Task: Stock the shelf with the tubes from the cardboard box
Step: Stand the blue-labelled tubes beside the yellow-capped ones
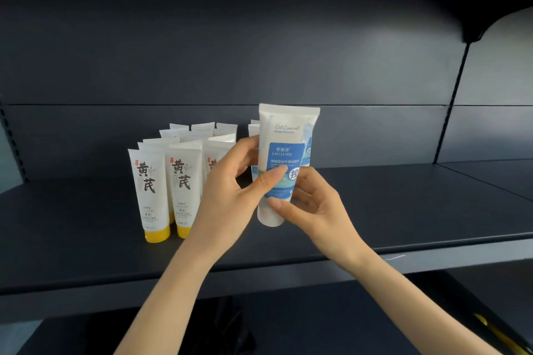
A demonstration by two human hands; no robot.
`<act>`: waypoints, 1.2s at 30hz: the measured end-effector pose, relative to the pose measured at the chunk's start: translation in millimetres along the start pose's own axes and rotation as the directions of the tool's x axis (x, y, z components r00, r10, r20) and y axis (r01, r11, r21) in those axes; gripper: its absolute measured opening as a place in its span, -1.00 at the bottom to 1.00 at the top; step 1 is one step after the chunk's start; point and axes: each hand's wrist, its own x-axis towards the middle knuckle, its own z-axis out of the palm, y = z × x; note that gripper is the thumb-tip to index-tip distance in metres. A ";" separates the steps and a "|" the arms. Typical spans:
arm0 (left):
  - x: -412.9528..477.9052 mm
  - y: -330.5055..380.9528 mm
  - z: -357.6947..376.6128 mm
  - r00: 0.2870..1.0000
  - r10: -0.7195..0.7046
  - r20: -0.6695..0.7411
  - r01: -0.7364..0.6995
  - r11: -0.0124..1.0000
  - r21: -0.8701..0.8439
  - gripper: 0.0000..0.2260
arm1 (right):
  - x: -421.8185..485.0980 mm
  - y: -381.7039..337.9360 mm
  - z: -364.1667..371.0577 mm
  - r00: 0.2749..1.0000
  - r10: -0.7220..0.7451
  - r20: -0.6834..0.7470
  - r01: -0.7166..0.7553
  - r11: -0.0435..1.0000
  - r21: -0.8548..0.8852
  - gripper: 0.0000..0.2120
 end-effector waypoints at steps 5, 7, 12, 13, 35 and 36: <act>-13.0 -13.8 -13.0 1.000 -0.002 0.023 -0.006 0.934 0.358 -0.66 | 10.7 15.3 -7.5 0.998 0.049 -0.033 -0.051 0.997 -0.057 -0.67; -24.4 -22.1 -25.1 0.999 -0.023 0.048 -0.005 0.853 0.523 -0.61 | 20.4 25.1 -16.7 0.994 0.077 -0.084 -0.082 0.995 -0.059 -0.72; -55.6 -42.1 -53.4 0.994 -0.029 0.105 -0.069 0.583 0.810 -0.62 | 58.5 62.6 -46.1 0.962 0.176 -0.207 -0.209 0.966 -0.149 -0.70; -60.3 -45.0 -57.2 0.992 -0.046 0.118 -0.074 0.542 0.837 -0.61 | 67.0 71.5 -50.9 0.955 0.191 -0.228 -0.233 0.957 -0.174 -0.69; -86.3 -57.8 -86.1 0.919 -0.389 0.061 0.140 0.469 0.872 -0.41 | 133.5 145.2 -48.8 0.872 0.348 -0.343 -0.457 0.829 -0.321 -0.53; -85.4 -57.0 -85.2 0.917 -0.393 0.067 0.139 0.471 0.871 -0.41 | 133.6 145.5 -48.3 0.872 0.346 -0.347 -0.458 0.827 -0.326 -0.54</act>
